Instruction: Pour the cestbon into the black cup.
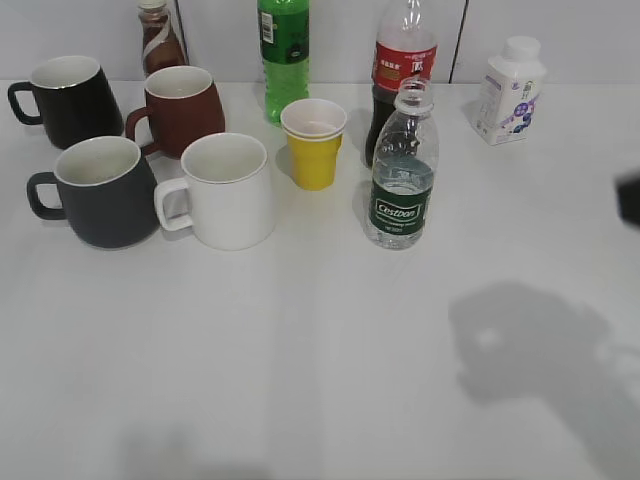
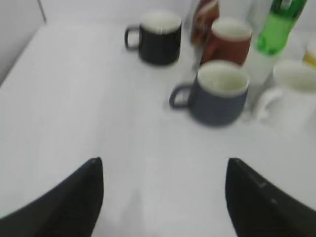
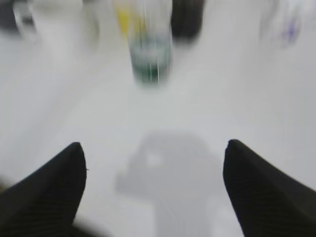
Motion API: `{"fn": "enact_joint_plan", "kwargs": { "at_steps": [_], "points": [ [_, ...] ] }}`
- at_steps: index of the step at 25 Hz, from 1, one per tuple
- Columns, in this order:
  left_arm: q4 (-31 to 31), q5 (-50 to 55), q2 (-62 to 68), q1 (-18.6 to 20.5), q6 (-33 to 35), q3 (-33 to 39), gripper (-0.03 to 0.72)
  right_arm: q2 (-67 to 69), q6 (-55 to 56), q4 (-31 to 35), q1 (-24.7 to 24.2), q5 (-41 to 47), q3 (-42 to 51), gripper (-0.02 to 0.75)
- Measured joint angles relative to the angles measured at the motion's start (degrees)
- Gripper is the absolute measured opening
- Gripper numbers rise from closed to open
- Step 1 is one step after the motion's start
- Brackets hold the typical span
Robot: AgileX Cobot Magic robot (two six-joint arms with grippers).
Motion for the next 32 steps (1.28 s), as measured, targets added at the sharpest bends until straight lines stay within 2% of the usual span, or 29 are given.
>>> {"fn": "enact_joint_plan", "kwargs": {
  "at_steps": [5, 8, 11, 19, 28, 32],
  "points": [
    [-2.78, 16.81, -8.26, -0.06, 3.25, -0.04, 0.585, -8.8, -1.46, 3.76, 0.55, 22.79, 2.23, 0.645],
    [-3.66, 21.92, -11.24, -0.06, 4.3, 0.03, 0.585, -15.28, -1.57, 3.93, 0.55, 27.34, 5.54, 0.638],
    [-4.01, 22.51, -11.79, -0.06, 4.59, 0.03, 0.585, -21.44, -1.7, 3.93, 0.55, 27.93, 10.46, 0.627],
    [-5.58, 15.97, -11.81, -0.06, 4.81, 2.47, 0.579, -28.56, -1.75, 3.21, 0.55, 24.68, 12.76, 0.592],
    [-5.58, 15.83, -11.81, -0.06, 4.81, 2.49, 0.494, -28.66, -1.76, 3.21, 0.55, 24.56, 12.8, 0.576],
    [-5.63, 15.72, -11.81, 1.1, 4.81, 2.54, 0.46, -29.08, -1.76, 3.38, -3.34, 24.56, 12.87, 0.575]
  ]
}}
